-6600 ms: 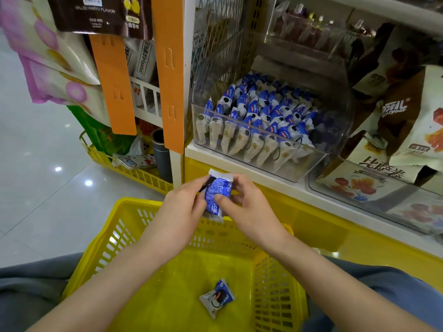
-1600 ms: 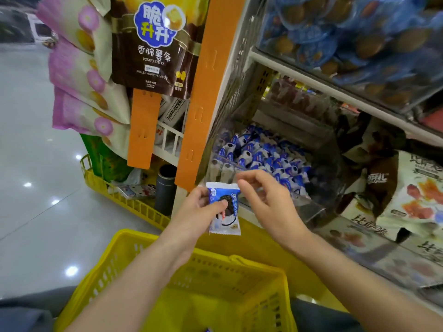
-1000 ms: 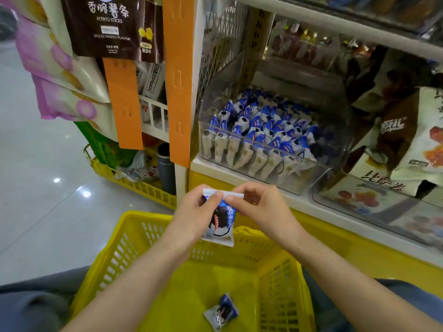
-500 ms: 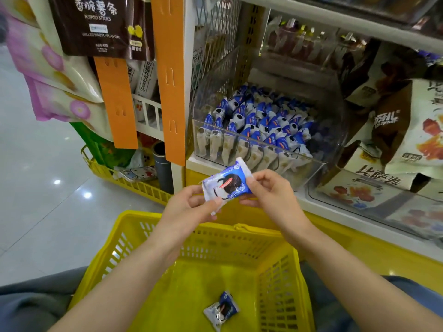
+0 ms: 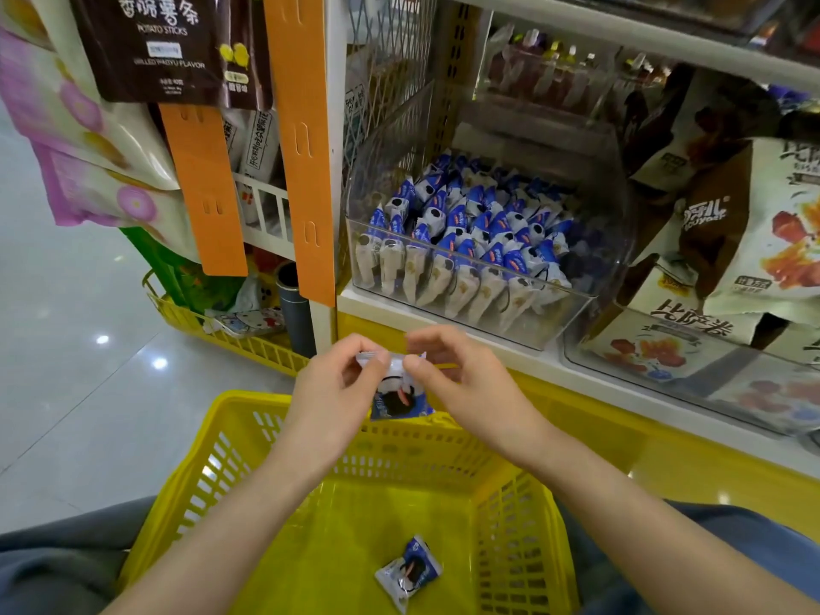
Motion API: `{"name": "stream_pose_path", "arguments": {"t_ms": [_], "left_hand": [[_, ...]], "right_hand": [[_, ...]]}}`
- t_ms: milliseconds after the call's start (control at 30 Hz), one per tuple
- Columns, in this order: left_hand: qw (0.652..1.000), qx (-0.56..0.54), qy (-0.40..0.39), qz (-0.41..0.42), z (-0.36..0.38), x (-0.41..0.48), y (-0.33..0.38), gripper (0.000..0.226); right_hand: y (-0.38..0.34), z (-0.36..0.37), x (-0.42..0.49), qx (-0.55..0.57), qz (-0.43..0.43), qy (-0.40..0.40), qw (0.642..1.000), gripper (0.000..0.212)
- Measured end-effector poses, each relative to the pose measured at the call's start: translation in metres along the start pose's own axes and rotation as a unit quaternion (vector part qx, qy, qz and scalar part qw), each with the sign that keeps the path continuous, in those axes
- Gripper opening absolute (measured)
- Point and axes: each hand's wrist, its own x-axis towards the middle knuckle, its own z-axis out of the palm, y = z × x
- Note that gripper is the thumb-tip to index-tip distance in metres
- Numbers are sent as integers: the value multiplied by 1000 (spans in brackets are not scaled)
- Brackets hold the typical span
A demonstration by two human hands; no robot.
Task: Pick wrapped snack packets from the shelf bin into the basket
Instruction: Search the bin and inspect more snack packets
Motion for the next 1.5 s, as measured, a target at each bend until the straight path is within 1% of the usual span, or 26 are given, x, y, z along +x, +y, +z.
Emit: {"name": "stream_pose_path", "arguments": {"t_ms": [33, 67, 167, 233, 300, 367, 433, 533, 600, 667, 733, 767, 833, 900, 933, 967, 1000, 1067, 1100, 1167, 1267, 1300, 1333, 1400, 1433, 1500], "left_hand": [[1000, 3, -8, 5, 1, -1, 0, 18], [1000, -1, -10, 9, 2, -1, 0, 19], [999, -35, 2, -6, 3, -1, 1, 20], [999, -49, 5, -17, 4, 0, 3, 17], [999, -47, 4, -15, 3, 0, 3, 16], [999, -39, -4, -6, 1, -1, 4, 15], [999, -32, -16, -4, 1, -2, 5, 16], [997, -57, -27, -35, 2, -1, 4, 19], [995, -79, -38, -56, 3, -1, 5, 21], [991, -98, -49, -72, 3, 0, 5, 21], [991, -102, -54, -67, 3, 1, 5, 17], [993, -87, -47, -58, 4, 1, 3, 14], [999, -14, -12, -45, 5, 3, -2, 8], [996, 51, 4, -68, 3, 4, -7, 6], [993, 61, -15, -99, 3, 6, -8, 10], [988, 43, -44, -143, 1, 7, -8, 20], [978, -6, -74, -197, 0, 8, -5, 31], [944, -131, -117, -279, -2, 11, -1, 48], [931, -178, -122, -294, -3, 11, 0, 51], [921, -242, -104, -288, -4, 11, 2, 44], [938, -254, -39, -234, -5, 11, 2, 18], [944, -244, -21, -223, -6, 11, 2, 14], [947, -234, -10, -218, -5, 11, 2, 14], [951, -225, -9, -214, -4, 11, 3, 17], [951, -228, -17, -210, -3, 10, 3, 20], [953, -230, -45, -194, -1, 9, 4, 28]], "right_hand": [[0, -1, 1, 5, -5, 6, 1000, 12], [1, -1, 2, 20, 0, 8, 1000, 7], [0, -3, 3, 107, 52, 4, 993, 21], [-2, -5, 4, 127, 66, -1, 990, 24], [-1, -5, 4, 101, 39, 0, 994, 19], [0, -5, 3, 50, 2, -2, 999, 9], [0, -4, 1, -4, -22, -2, 1000, 5], [0, -5, -1, -96, -79, 19, 992, 6], [-1, -6, -4, -163, -131, 32, 977, 10], [-1, -6, -6, -204, -162, 41, 965, 12], [-1, -6, -7, -205, -152, 54, 965, 11], [0, -5, -7, -196, -138, 64, 969, 9], [2, -6, -5, -180, -113, 98, 972, 7], [3, -8, -2, -150, -98, 140, 974, 7], [2, -10, -1, -124, -95, 157, 975, 6], [1, -11, -1, -99, -97, 169, 976, 5], [0, -11, -1, -86, -107, 171, 976, 4], [-1, -8, -4, -103, -144, 140, 974, 4], [-1, -5, -5, -123, -164, 115, 972, 5], [-1, -1, -9, -173, -198, 67, 963, 6], [1, 3, -12, -246, -240, 20, 939, 11], [2, 5, -12, -244, -228, 11, 942, 15], [1, 7, -12, -218, -198, 13, 955, 20], [1, 9, -10, -124, -101, 42, 986, 28], [1, 9, -7, -73, -44, 55, 995, 29], [1, 7, -1, 53, 60, 37, 996, 23]]}}
